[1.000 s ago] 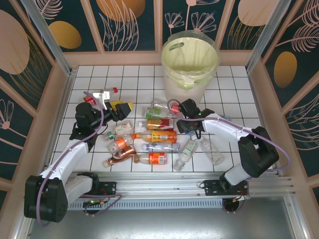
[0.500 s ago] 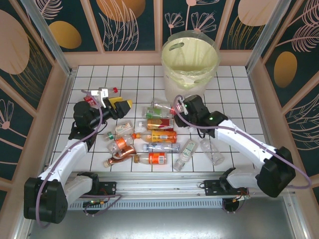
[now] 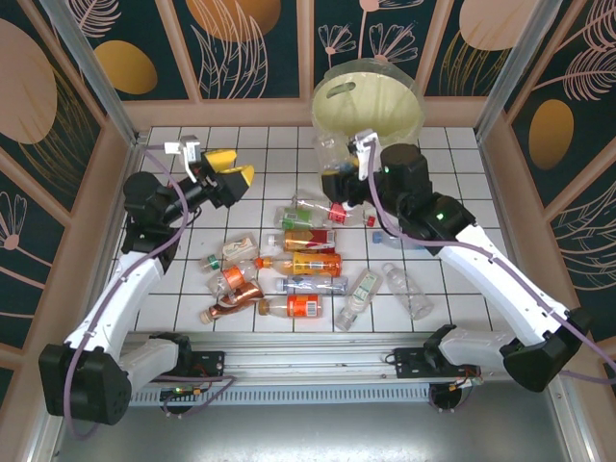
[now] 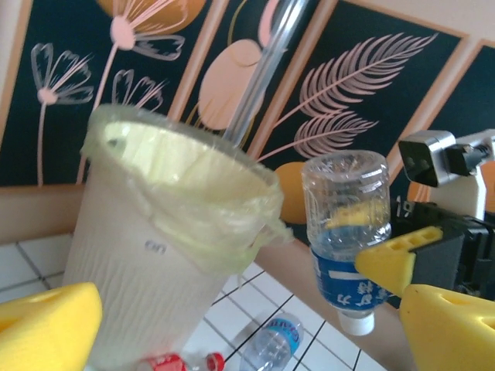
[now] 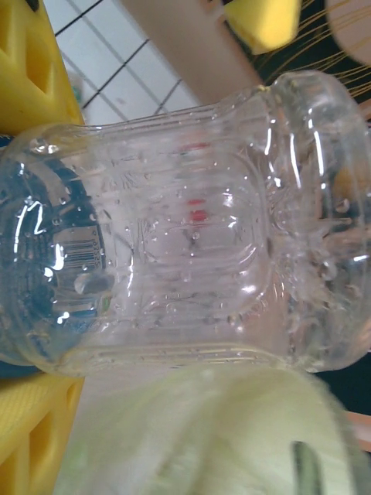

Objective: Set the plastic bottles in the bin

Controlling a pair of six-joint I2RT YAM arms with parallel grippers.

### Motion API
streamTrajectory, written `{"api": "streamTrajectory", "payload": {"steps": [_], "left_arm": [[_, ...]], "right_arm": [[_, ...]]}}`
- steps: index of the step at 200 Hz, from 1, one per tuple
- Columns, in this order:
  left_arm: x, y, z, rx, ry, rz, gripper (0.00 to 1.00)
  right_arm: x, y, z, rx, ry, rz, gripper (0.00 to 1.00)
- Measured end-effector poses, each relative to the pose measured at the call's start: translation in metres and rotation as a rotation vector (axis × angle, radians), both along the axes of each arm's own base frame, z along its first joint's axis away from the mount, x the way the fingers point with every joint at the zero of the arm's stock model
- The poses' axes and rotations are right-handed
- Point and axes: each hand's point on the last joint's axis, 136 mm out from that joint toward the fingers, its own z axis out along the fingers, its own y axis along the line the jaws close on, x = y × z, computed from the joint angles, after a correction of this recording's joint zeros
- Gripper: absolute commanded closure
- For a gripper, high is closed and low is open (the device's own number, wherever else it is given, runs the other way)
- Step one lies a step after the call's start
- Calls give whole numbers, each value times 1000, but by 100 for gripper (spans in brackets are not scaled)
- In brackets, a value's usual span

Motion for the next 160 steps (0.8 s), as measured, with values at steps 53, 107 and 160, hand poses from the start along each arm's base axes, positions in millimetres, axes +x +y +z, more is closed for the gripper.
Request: {"api": "streamTrajectory", "payload": {"steps": [53, 107, 160], "left_arm": [[5, -12, 41, -11, -83, -44, 2], [10, -32, 50, -10, -77, -96, 1], [11, -63, 28, 20, -6, -147, 2]], "right_arm": [[47, -16, 45, 59, -100, -91, 34], [107, -67, 74, 83, -156, -257, 34], [164, -93, 85, 75, -169, -354, 34]]}}
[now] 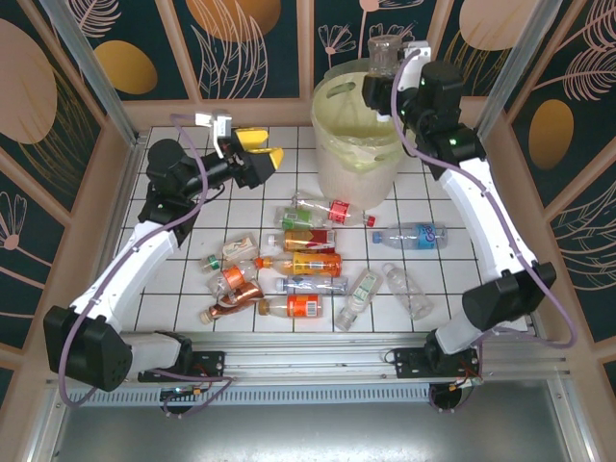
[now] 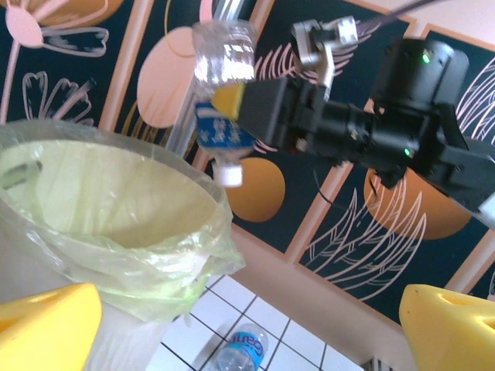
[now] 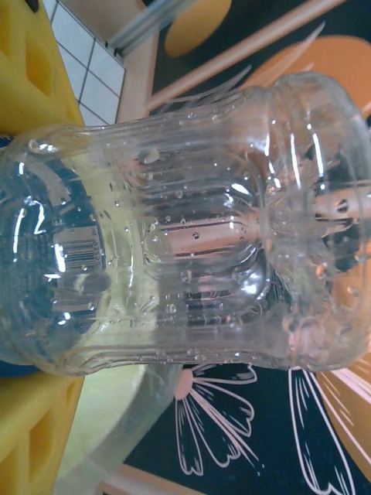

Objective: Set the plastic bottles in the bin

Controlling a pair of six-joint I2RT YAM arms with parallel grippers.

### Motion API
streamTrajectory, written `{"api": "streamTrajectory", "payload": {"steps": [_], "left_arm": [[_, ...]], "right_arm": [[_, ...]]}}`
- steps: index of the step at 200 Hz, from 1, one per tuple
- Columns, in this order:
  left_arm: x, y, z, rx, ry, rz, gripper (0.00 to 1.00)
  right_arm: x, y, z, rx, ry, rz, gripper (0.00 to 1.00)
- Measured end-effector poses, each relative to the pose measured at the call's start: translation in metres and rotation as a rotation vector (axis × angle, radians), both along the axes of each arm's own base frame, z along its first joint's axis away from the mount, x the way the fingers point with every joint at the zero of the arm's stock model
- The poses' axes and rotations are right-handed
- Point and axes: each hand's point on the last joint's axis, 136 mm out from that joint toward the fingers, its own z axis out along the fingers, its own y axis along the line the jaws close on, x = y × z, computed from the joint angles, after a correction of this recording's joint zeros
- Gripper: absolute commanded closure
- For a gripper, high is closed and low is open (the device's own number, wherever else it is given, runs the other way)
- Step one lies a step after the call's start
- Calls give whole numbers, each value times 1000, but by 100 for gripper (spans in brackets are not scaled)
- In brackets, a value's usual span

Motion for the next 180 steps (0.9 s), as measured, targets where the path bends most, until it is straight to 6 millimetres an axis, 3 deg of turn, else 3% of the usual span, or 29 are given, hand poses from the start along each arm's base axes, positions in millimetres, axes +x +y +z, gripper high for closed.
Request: {"api": "streamTrajectory", "payload": {"steps": [37, 87, 125, 180], "left_arm": [[-1, -20, -16, 27, 35, -23, 2], [0, -38, -35, 58, 76, -39, 2], [0, -42, -39, 66, 82, -36, 2], [1, -42, -56, 91, 111, -21, 1]], "right_arm": [[37, -7, -17, -23, 50, -33, 34], [72, -13, -73, -63, 194, -55, 34], [78, -14, -115, -94, 306, -56, 34], [74, -12, -133, -103, 369, -34, 31]]}}
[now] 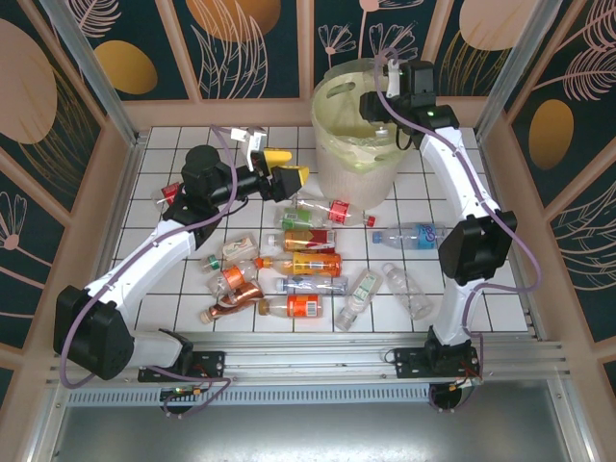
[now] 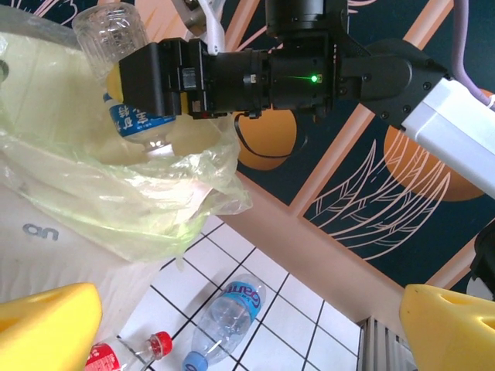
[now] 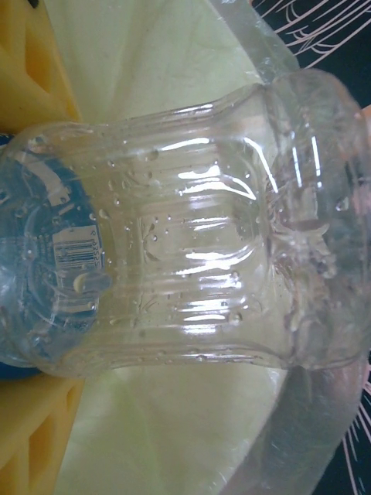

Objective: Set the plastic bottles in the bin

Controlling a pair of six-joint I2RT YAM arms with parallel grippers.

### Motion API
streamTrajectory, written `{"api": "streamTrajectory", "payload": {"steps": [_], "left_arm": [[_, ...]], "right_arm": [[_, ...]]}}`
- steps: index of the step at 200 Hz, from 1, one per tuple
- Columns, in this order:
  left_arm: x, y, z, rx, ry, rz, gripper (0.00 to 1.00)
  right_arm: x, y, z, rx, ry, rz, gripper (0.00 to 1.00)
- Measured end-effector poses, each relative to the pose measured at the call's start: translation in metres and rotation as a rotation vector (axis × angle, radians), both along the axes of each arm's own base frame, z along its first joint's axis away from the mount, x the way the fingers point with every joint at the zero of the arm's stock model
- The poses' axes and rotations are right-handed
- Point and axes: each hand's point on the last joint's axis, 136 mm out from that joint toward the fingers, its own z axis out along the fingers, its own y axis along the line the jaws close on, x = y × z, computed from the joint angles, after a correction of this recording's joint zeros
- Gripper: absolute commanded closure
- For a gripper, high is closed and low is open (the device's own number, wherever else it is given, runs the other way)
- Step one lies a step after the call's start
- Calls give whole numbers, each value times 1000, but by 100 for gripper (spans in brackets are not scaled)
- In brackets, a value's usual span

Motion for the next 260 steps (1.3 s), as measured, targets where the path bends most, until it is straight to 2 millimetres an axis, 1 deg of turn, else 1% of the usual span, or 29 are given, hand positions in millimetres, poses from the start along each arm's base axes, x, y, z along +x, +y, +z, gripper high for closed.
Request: {"api": "streamTrajectory", "payload": {"steps": [30, 91, 128, 146, 170, 189, 217, 240, 260], "left_arm": [[1, 1, -7, 16, 13, 7, 2], [3, 2, -22, 44, 36, 22, 2], [3, 3, -27, 58, 46, 26, 2], [4, 3, -29, 69, 49, 32, 2], [5, 4, -35, 88, 55, 41, 2], [5, 5, -39, 103, 57, 45, 2], [3, 6, -46, 124, 68, 47, 2], [1, 9, -46, 135, 50, 57, 2], [-5, 14, -45, 148, 23, 64, 1]], "right_arm": [[-4, 1, -11, -3, 37, 11, 31], [-10, 1, -22, -11, 87, 19, 29], [-11, 1, -30, -16, 110, 19, 28], [-11, 1, -30, -19, 110, 21, 24], [-11, 1, -30, -25, 108, 25, 23], [-12, 1, -29, -29, 111, 27, 18], [-13, 1, -26, -30, 106, 29, 17], [-14, 1, -24, -27, 99, 32, 17], [-22, 1, -14, -16, 67, 39, 17]]}}
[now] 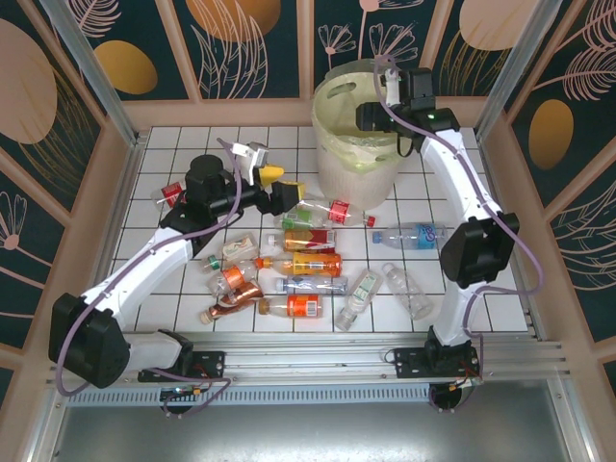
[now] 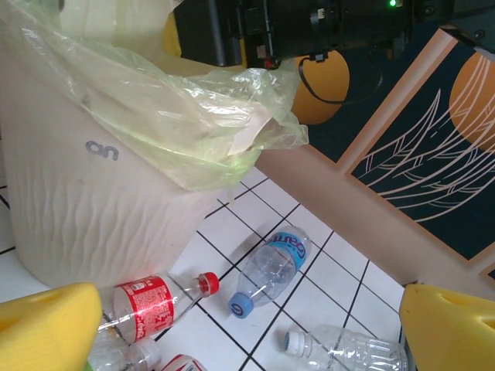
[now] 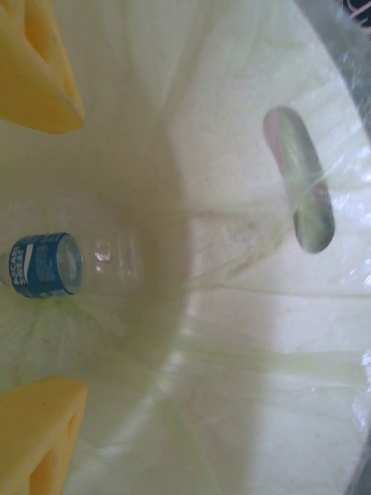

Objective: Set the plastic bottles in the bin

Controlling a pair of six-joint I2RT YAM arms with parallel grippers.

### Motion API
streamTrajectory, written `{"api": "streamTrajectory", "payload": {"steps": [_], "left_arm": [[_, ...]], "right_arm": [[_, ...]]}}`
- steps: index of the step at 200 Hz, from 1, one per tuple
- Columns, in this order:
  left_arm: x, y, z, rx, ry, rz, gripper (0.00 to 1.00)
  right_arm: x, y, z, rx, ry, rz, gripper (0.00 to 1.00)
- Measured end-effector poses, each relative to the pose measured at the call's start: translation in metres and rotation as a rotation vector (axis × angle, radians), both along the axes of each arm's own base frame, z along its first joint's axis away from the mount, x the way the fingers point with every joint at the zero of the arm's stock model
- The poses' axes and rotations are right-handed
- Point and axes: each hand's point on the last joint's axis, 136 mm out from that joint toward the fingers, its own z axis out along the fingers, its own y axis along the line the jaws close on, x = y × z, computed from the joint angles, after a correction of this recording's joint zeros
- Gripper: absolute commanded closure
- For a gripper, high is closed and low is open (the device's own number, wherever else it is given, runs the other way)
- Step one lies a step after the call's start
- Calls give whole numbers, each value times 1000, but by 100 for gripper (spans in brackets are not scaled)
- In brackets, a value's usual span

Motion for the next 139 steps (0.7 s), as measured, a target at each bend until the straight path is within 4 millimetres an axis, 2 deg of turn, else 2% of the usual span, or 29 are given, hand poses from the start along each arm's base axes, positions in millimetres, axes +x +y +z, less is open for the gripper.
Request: {"api": "streamTrajectory", "payload": {"steps": [20, 45, 64, 78, 97, 117, 139], "left_arm": [[-6, 4, 5, 20, -35, 2, 2], [-12, 10, 4, 58, -50, 14, 1], [-18, 16, -5, 86, -38, 29, 2], [-24, 22, -17, 108, -9, 42, 1], [-31, 29, -32, 136, 34, 59, 1], [-36, 38, -44, 169, 79, 92, 1], [-38, 48, -53, 196, 120, 146, 2]], "right_arm": [[-16, -4, 20, 14, -49, 3, 17], [-40, -6, 60, 47, -152, 22, 16], [-62, -5, 85, 71, -224, 47, 15], [-79, -2, 95, 86, -255, 69, 15], [-103, 7, 97, 104, -270, 115, 15], [-134, 24, 87, 117, -251, 186, 15], [-175, 52, 73, 135, -219, 291, 15]]}}
